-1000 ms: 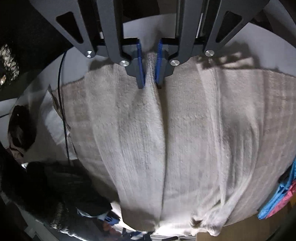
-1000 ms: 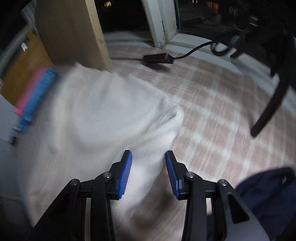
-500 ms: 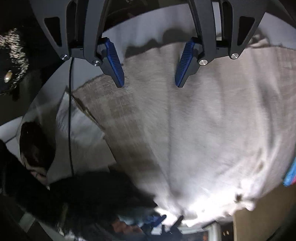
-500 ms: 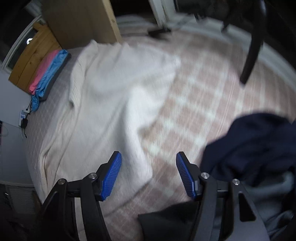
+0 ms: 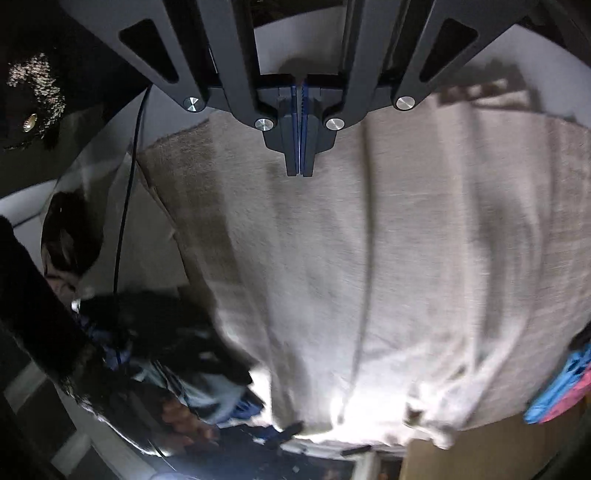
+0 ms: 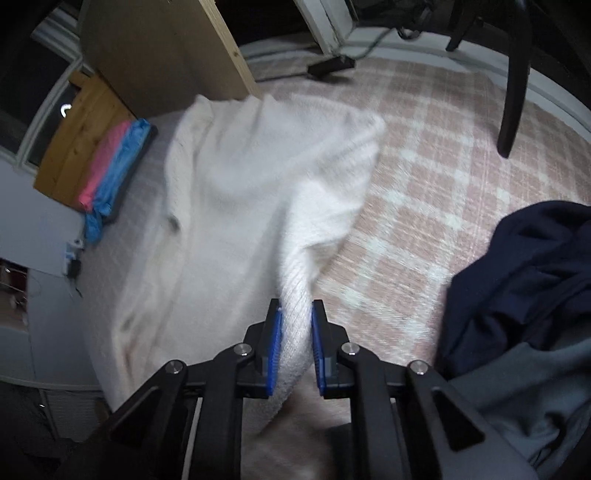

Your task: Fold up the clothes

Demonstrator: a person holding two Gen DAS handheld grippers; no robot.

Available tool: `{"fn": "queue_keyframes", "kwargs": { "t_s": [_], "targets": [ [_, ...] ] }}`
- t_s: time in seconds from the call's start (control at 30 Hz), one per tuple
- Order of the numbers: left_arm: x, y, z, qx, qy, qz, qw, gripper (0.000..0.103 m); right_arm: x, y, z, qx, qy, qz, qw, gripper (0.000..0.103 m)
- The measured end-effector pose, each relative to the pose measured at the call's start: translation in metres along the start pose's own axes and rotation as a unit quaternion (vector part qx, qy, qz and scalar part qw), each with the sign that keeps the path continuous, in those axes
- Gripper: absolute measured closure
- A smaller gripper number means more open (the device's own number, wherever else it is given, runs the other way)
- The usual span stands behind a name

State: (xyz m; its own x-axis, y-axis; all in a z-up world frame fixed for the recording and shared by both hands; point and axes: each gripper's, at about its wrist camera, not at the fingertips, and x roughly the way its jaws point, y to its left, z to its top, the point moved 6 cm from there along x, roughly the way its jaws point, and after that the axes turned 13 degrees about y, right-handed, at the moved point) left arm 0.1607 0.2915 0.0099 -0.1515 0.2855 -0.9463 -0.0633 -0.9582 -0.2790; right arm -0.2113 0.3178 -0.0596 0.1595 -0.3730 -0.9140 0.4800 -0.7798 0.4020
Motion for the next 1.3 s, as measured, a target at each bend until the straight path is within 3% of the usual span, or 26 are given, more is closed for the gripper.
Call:
{"fn": "queue_keyframes", "kwargs": {
  "t_s": [0.03, 0.1, 0.17, 0.3, 0.4, 0.43, 0.47, 0.5, 0.63, 0.83, 1.03, 1.23, 1.27, 1.3],
  "targets": [
    [0.002, -0.011, -0.004, 0.006, -0.003, -0.004, 1.0, 0.103, -0.001, 0.005, 0.001, -0.003, 0.004, -0.008, 1.0, 0.088],
    [0.0, -0.025, -0.006, 0.032, -0.003, -0.018, 0.9993, 0.089, 0.003, 0.011, 0.006, -0.015, 0.013, -0.034, 0.999, 0.088],
    [0.0, -0.041, -0.007, 0.062, -0.002, -0.027, 0.9977, 0.066, 0.009, 0.006, 0.007, -0.011, 0.021, -0.049, 0.998, 0.088],
    [0.004, -0.071, -0.012, 0.12, 0.028, -0.004, 0.9924, 0.058, 0.017, -0.008, 0.006, 0.009, 0.029, -0.06, 0.998, 0.088],
    [0.017, -0.077, -0.021, 0.145, 0.029, 0.006, 0.989, 0.062, 0.02, -0.015, 0.003, 0.019, 0.032, -0.064, 0.997, 0.088],
    [0.016, -0.075, -0.02, 0.145, 0.028, 0.006, 0.9891, 0.07, 0.02, -0.017, 0.002, 0.021, 0.032, -0.065, 0.997, 0.088],
    [0.014, -0.071, -0.019, 0.137, 0.029, 0.001, 0.9902, 0.093, 0.02, -0.017, 0.002, 0.023, 0.031, -0.066, 0.997, 0.088],
    [0.013, -0.065, -0.017, 0.122, 0.032, -0.01, 0.9919, 0.1, 0.019, -0.015, 0.003, 0.024, 0.028, -0.066, 0.997, 0.088],
    [-0.005, -0.043, -0.014, 0.067, 0.018, -0.064, 0.9955, 0.1, 0.004, -0.002, 0.004, 0.02, 0.013, -0.07, 0.997, 0.088],
    [-0.026, -0.003, -0.021, -0.025, -0.026, -0.121, 0.9919, 0.1, -0.012, 0.049, 0.022, -0.021, -0.004, -0.076, 0.997, 0.093],
    [-0.02, 0.037, -0.028, -0.098, -0.05, -0.109, 0.9879, 0.1, 0.008, 0.094, 0.057, -0.061, -0.002, -0.105, 0.993, 0.099],
    [-0.022, 0.049, -0.031, -0.109, -0.048, -0.084, 0.9893, 0.1, 0.047, 0.116, 0.092, -0.081, 0.017, -0.116, 0.99, 0.099],
    [-0.022, 0.052, -0.031, -0.111, -0.047, -0.08, 0.9895, 0.101, 0.045, 0.116, 0.09, -0.083, 0.018, -0.108, 0.99, 0.094],
    [-0.023, 0.054, -0.032, -0.113, -0.047, -0.076, 0.9896, 0.101, 0.039, 0.115, 0.086, -0.086, 0.018, -0.097, 0.991, 0.081]
  ]
}}
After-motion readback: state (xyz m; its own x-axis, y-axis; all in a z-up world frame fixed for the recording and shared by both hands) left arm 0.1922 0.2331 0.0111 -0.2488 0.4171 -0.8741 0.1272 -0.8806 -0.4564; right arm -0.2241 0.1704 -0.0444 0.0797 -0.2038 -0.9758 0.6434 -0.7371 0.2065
